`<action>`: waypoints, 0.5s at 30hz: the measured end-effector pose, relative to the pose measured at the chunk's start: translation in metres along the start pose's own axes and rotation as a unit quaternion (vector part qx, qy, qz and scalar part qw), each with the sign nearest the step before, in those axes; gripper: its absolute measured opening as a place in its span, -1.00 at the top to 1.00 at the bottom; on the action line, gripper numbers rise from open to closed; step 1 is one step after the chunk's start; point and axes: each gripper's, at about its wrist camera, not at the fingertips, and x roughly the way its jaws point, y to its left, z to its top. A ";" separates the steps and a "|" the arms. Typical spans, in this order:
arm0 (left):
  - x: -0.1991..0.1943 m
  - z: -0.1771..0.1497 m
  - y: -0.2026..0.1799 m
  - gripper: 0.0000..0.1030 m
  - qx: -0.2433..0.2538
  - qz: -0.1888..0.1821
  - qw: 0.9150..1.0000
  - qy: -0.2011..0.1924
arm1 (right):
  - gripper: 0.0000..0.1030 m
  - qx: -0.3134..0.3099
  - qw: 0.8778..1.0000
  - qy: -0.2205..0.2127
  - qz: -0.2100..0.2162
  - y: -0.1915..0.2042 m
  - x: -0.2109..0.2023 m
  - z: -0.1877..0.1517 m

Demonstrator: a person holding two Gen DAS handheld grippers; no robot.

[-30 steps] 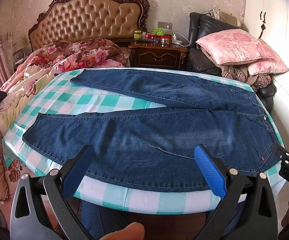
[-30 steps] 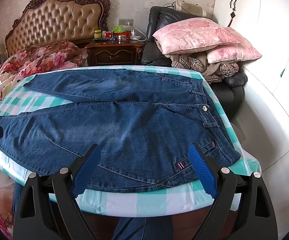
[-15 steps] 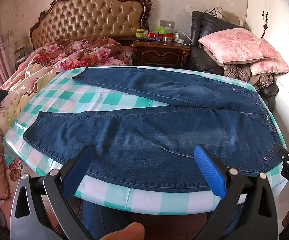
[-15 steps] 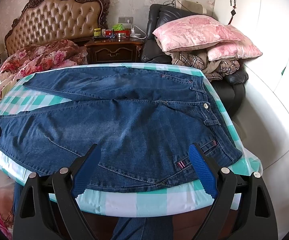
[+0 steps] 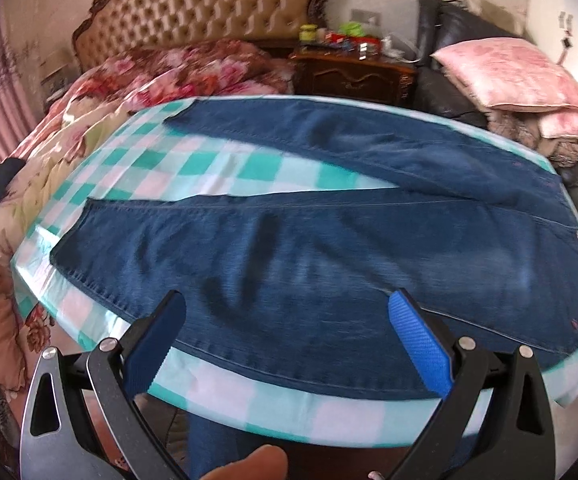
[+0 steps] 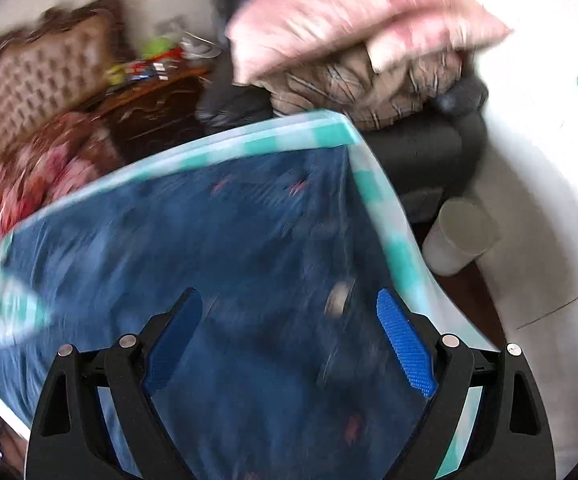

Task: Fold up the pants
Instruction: 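Grasp the jeans waistband with the right tool and lift it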

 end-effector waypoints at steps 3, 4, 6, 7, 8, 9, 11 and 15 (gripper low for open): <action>0.018 0.003 0.019 -0.97 -0.019 0.016 0.999 0.022 | -0.49 0.026 0.998 0.051 -0.021 -0.027 0.060 0.063; 0.024 0.004 0.026 -0.97 -0.024 0.024 0.999 0.028 | -0.47 0.022 0.998 0.059 -0.028 -0.030 0.075 0.076; 0.032 0.004 0.037 -0.97 -0.031 0.041 0.998 0.038 | -0.38 0.026 0.997 0.073 -0.030 -0.034 0.103 0.099; 0.035 0.004 0.041 -0.97 -0.034 0.047 0.997 0.041 | -0.38 0.030 0.996 0.077 -0.034 -0.035 0.114 0.107; 0.039 0.005 0.048 -0.97 -0.041 0.054 0.997 0.046 | -0.38 0.031 0.995 0.081 -0.038 -0.037 0.126 0.115; 0.040 0.006 0.052 -0.97 -0.044 0.058 0.996 0.048 | -0.38 0.030 0.995 0.087 -0.036 -0.039 0.136 0.119; 0.043 0.007 0.060 -0.97 -0.048 0.068 0.995 0.050 | -0.38 0.031 0.993 0.104 -0.035 -0.041 0.153 0.124; 0.047 0.009 0.067 -0.97 -0.054 0.078 0.994 0.055 | 0.02 0.030 0.991 0.121 -0.043 -0.042 0.175 0.128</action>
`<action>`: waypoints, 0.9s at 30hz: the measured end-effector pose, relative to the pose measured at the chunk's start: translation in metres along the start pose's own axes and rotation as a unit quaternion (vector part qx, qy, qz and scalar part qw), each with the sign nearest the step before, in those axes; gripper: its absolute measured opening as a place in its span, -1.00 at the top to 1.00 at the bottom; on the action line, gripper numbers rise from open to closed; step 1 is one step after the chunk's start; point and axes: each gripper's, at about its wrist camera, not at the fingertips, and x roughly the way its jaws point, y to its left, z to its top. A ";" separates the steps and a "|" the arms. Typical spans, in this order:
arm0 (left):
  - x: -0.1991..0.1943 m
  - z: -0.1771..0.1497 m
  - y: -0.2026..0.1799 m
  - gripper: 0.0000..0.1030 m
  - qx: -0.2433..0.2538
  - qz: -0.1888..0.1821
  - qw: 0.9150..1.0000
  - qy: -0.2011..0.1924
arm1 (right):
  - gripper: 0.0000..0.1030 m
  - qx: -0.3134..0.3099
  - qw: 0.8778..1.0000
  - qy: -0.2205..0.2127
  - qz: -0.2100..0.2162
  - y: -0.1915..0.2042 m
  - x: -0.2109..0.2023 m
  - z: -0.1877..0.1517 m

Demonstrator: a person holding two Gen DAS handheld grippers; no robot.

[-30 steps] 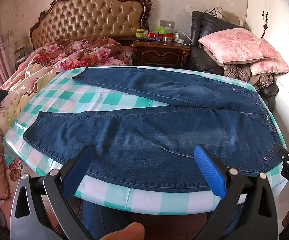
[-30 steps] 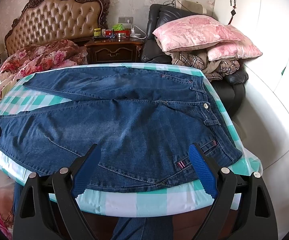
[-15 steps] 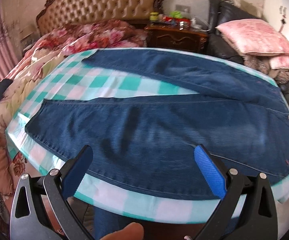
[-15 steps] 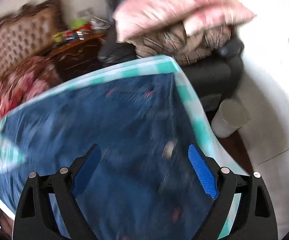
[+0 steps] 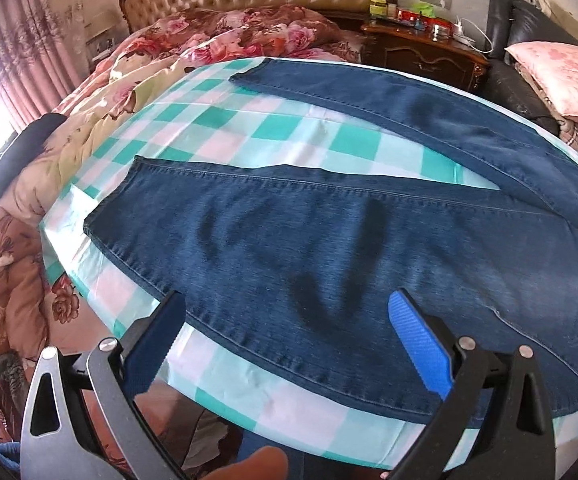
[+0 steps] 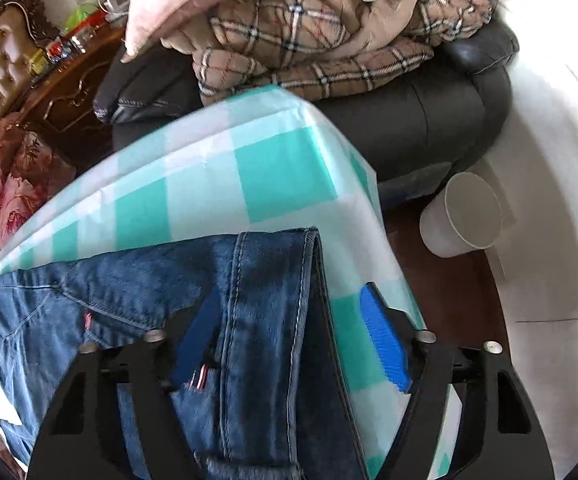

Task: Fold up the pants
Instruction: 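Grasp the jeans waistband with the right tool and lift it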

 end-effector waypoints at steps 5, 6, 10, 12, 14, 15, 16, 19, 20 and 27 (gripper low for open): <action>0.000 0.005 -0.005 -0.97 0.001 -0.001 1.000 0.002 | 0.74 -0.032 0.999 -0.013 0.009 0.014 -0.003 0.002; -0.001 0.007 -0.007 -0.97 0.002 -0.005 1.000 0.001 | 0.75 -0.041 0.999 -0.026 0.005 0.018 -0.009 -0.001; -0.006 0.020 -0.016 -0.97 0.010 -0.028 0.999 -0.016 | 0.75 -0.067 0.991 -0.111 0.035 0.027 -0.071 -0.023; -0.009 0.028 -0.021 -0.97 0.012 -0.040 0.999 -0.024 | 0.76 -0.085 0.982 -0.156 0.070 0.032 -0.112 -0.045; -0.014 0.038 -0.024 -0.97 0.008 -0.070 0.997 -0.033 | 0.76 -0.110 0.966 -0.205 0.113 0.039 -0.161 -0.084; -0.017 0.044 -0.024 -0.97 0.000 -0.094 0.995 -0.037 | 0.76 -0.120 0.959 -0.221 0.132 0.041 -0.180 -0.103; -0.018 0.047 -0.023 -0.97 -0.006 -0.110 0.993 -0.038 | 0.76 -0.130 0.951 -0.235 0.152 0.042 -0.198 -0.123; -0.020 0.061 -0.019 -0.97 -0.033 -0.196 0.979 -0.039 | 0.77 -0.156 0.930 -0.266 0.200 0.037 -0.236 -0.199; -0.018 0.066 -0.017 -0.97 -0.044 -0.223 0.973 -0.036 | 0.77 -0.158 0.927 -0.265 0.211 0.032 -0.241 -0.221; 0.054 0.110 -0.015 -0.65 -0.121 -0.369 0.921 0.032 | 0.77 -0.083 0.946 -0.172 0.263 -0.003 -0.191 -0.329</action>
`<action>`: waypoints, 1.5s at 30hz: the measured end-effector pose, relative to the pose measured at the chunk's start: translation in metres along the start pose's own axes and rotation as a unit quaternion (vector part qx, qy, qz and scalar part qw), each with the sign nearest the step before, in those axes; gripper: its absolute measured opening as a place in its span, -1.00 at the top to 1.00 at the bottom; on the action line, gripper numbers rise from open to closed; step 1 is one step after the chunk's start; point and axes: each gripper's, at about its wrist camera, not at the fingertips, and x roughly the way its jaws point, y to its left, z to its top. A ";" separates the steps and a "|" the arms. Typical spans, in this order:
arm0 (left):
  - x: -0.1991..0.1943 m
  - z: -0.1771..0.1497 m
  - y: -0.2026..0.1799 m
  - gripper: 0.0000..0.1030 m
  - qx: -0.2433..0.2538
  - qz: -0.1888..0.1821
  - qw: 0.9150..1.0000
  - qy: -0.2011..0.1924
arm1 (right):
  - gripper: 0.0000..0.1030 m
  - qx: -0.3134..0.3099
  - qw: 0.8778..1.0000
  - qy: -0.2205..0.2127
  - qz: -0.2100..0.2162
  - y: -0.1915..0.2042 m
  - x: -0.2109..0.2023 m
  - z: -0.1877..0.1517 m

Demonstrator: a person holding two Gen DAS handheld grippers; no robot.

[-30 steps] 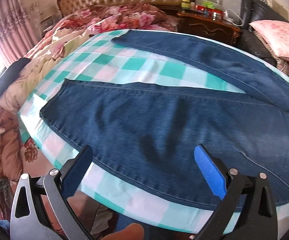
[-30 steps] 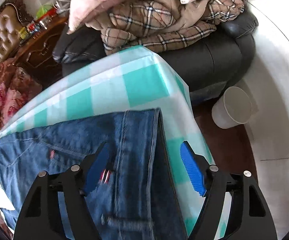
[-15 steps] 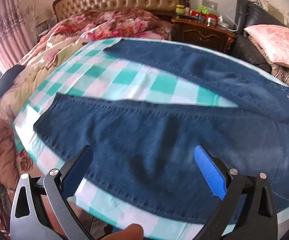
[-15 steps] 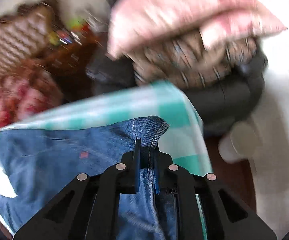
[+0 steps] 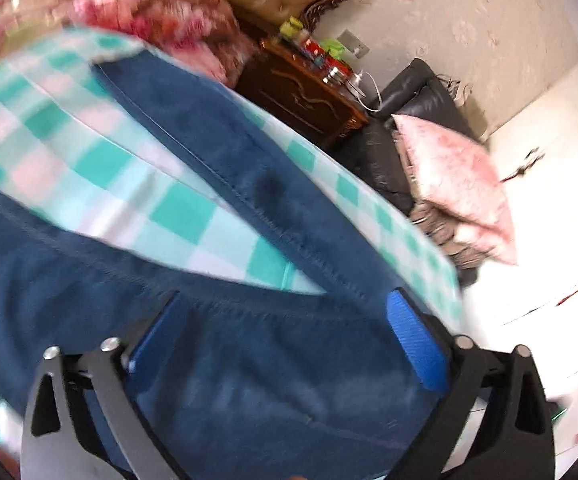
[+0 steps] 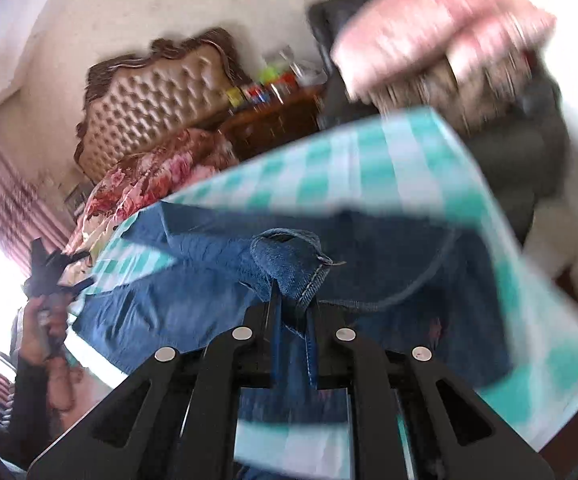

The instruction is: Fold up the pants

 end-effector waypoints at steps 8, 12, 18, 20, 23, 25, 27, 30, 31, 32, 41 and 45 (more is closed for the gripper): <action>0.074 0.072 0.038 0.01 -0.110 -0.051 0.992 0.022 | 0.77 0.031 1.000 -0.005 -0.001 -0.001 -0.005 -0.008; 0.105 0.106 0.055 0.13 -0.155 -0.044 0.987 0.020 | 0.77 0.020 1.000 -0.015 -0.008 -0.002 -0.013 0.005; 0.140 0.147 0.080 0.26 -0.189 0.015 0.982 0.012 | 0.77 0.037 0.999 -0.014 -0.006 -0.016 -0.012 0.018; 0.147 0.160 0.092 0.26 -0.195 0.039 0.980 0.007 | 0.77 0.042 0.999 -0.013 -0.008 -0.021 -0.011 0.022; 0.153 0.179 0.105 0.26 -0.195 0.057 0.979 -0.002 | 0.77 0.043 0.999 -0.009 -0.012 -0.026 -0.008 0.027; 0.161 0.188 0.109 0.26 -0.195 0.054 0.979 0.005 | 0.77 0.045 0.999 -0.004 -0.016 -0.030 -0.005 0.031; 0.167 0.197 0.110 0.33 -0.187 0.051 0.981 0.006 | 0.77 0.046 0.999 -0.001 -0.021 -0.031 -0.002 0.032; 0.167 0.207 0.112 0.98 -0.182 0.065 0.981 0.016 | 0.78 0.047 0.998 0.004 -0.028 -0.033 -0.001 0.038; 0.159 0.208 0.111 0.98 -0.182 0.059 0.981 0.012 | 0.78 0.042 0.999 0.003 -0.032 -0.034 -0.002 0.043; 0.141 0.206 0.104 0.98 -0.173 0.051 0.984 0.001 | 0.78 0.038 0.999 0.002 -0.034 -0.035 -0.003 0.046; -0.096 0.050 0.092 0.98 -0.116 0.036 0.991 -0.064 | 0.76 0.081 0.993 0.034 -0.074 -0.084 -0.023 0.060; -0.130 -0.062 0.133 0.98 -0.136 0.050 0.989 -0.039 | 0.59 0.132 0.981 0.068 -0.129 -0.110 -0.018 0.029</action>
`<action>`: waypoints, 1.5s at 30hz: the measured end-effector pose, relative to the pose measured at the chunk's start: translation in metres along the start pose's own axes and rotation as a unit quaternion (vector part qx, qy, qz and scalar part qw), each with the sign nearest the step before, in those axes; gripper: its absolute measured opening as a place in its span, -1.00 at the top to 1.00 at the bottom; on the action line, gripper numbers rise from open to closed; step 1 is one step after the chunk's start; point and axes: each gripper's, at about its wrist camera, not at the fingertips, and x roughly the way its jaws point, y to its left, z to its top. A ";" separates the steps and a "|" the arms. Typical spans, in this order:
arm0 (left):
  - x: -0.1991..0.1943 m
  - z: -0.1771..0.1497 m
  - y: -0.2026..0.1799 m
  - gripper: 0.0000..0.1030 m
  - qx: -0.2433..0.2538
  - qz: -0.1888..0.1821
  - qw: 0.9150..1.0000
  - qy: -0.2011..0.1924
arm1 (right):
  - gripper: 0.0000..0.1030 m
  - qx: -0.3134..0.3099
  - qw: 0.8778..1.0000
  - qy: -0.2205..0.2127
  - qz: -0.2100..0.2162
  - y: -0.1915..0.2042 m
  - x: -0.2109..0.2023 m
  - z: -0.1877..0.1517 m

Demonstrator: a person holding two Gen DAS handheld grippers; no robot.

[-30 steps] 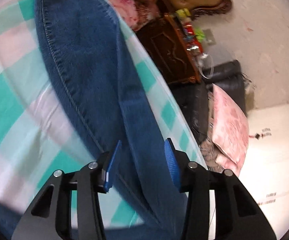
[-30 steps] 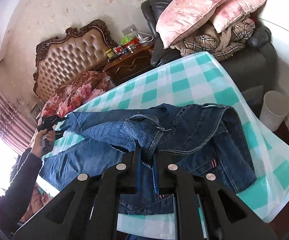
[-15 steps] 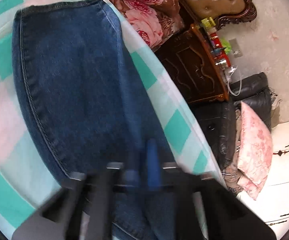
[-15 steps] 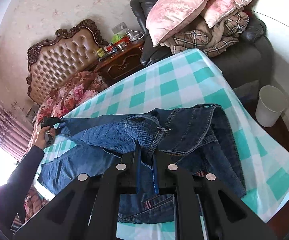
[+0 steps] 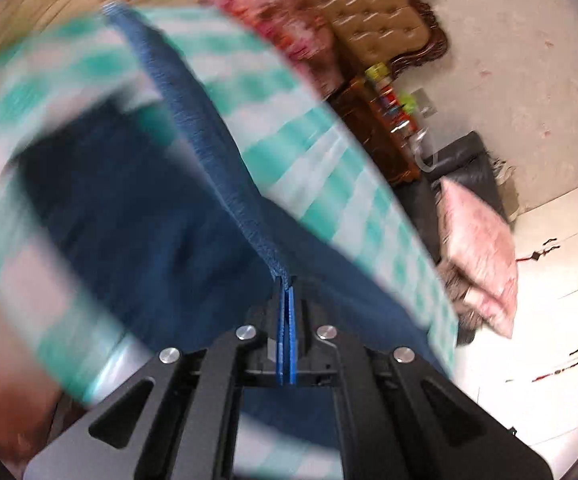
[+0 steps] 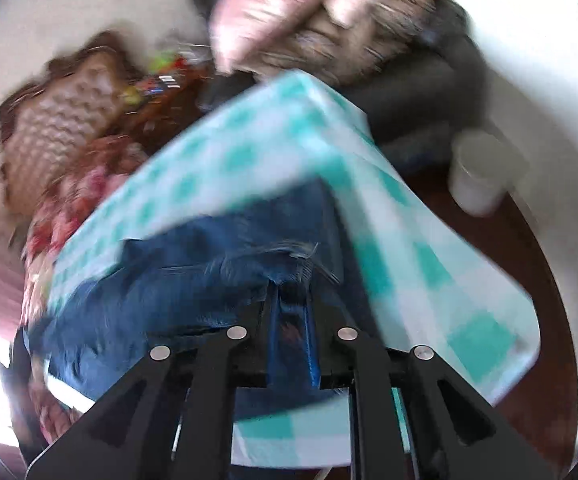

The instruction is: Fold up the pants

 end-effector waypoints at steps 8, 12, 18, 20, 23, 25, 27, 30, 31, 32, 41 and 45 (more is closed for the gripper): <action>0.011 -0.051 0.059 0.98 -0.046 -0.009 0.999 0.011 | 0.51 0.128 0.992 0.006 0.017 -0.050 0.002 -0.059; 0.013 -0.050 0.061 0.98 -0.047 -0.013 0.999 0.009 | 0.41 0.132 0.990 0.002 0.046 -0.041 -0.004 -0.072; 0.018 -0.054 0.059 0.97 -0.051 -0.014 0.999 0.005 | 0.04 0.113 0.993 -0.002 0.046 -0.027 0.007 -0.064; 0.020 -0.055 0.063 0.96 -0.057 -0.015 0.998 0.005 | 0.04 0.119 0.992 0.003 0.032 -0.026 0.016 -0.062; 0.025 -0.053 0.066 0.96 -0.062 -0.016 0.998 0.004 | 0.53 0.124 0.992 0.007 0.025 -0.027 0.030 -0.061; 0.027 -0.051 0.067 0.96 -0.069 -0.020 0.997 0.004 | 0.77 0.115 0.993 0.000 0.012 -0.022 0.031 -0.058; 0.022 -0.049 0.065 0.97 -0.071 -0.020 0.997 -0.004 | 0.80 0.111 0.993 -0.019 0.016 -0.018 0.020 -0.055; 0.002 -0.051 0.058 0.97 -0.077 -0.023 0.997 -0.023 | 0.81 0.099 0.993 -0.051 0.032 -0.006 -0.010 -0.049; -0.005 -0.053 0.059 0.97 -0.082 -0.023 0.996 -0.030 | 0.81 0.097 0.993 -0.057 0.032 -0.004 -0.016 -0.048; -0.008 -0.055 0.060 0.98 -0.084 -0.022 0.996 -0.034 | 0.81 0.096 0.993 -0.064 0.030 -0.003 -0.022 -0.047; 0.012 -0.057 0.094 0.77 -0.116 -0.033 0.992 -0.031 | 0.81 0.102 0.994 -0.028 -0.020 -0.023 0.017 -0.052; 0.002 -0.042 0.109 0.56 -0.128 -0.021 0.990 -0.056 | 0.81 0.097 0.994 -0.020 -0.042 -0.024 0.031 -0.056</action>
